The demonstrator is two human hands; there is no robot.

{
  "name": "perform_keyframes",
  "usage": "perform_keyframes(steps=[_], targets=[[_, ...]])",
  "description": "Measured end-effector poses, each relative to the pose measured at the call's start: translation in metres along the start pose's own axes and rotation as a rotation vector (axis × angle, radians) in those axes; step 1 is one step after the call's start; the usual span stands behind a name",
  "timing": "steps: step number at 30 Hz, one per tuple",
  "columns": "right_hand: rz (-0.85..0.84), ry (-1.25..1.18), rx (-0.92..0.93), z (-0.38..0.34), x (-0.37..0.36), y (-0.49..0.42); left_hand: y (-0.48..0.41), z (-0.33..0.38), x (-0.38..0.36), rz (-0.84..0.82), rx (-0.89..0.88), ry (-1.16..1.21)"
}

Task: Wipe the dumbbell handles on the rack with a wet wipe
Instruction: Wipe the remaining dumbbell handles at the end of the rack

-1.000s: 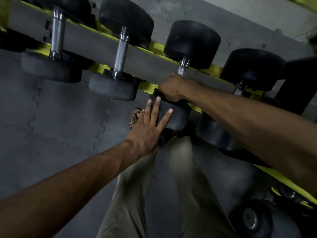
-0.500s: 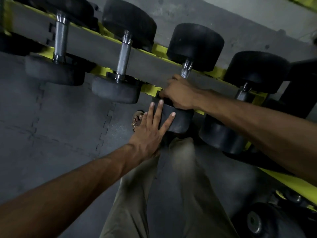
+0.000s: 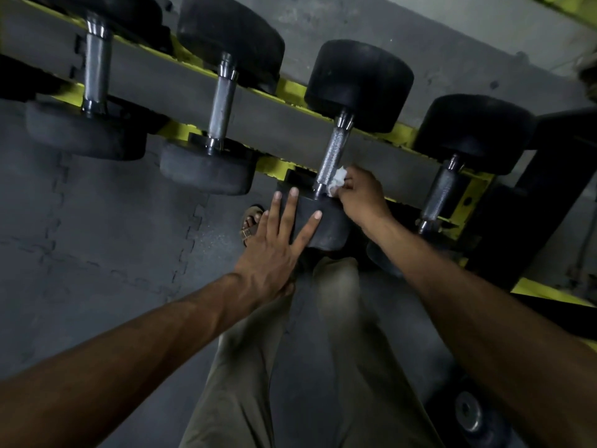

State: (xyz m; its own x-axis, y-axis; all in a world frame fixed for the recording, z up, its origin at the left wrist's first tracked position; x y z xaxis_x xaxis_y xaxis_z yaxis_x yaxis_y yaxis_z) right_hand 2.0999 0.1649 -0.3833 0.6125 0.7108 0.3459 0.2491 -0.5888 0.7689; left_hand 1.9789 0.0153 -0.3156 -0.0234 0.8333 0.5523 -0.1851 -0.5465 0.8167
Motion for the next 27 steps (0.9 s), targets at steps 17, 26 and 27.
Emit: perform_keyframes(steps=[17,26,27], targets=[[0.604,-0.539,0.176,-0.031,0.021,-0.020,0.000,-0.001,0.000,0.005,-0.005,-0.063],[0.426,0.883,0.590,-0.053,0.012,-0.004,0.002,0.001,0.002,-0.025,-0.015,-0.055],[0.347,0.953,0.629,-0.051,0.008,-0.001,0.002,0.000,0.002,-0.019,-0.018,-0.057]])
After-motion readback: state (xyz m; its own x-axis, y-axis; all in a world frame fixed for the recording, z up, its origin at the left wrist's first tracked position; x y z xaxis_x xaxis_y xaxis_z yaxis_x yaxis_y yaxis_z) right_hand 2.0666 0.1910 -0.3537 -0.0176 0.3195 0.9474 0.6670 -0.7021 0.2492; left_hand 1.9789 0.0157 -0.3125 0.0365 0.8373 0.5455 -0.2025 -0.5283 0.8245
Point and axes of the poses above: each hand's wrist, its own y-axis away from the middle knuckle, its own x-axis out of the back of the hand, z = x × y, the point moved 5 cm from there along -y, towards the middle knuckle, and after that the axes turned 7 degrees about -z, right-handed, at the moved point
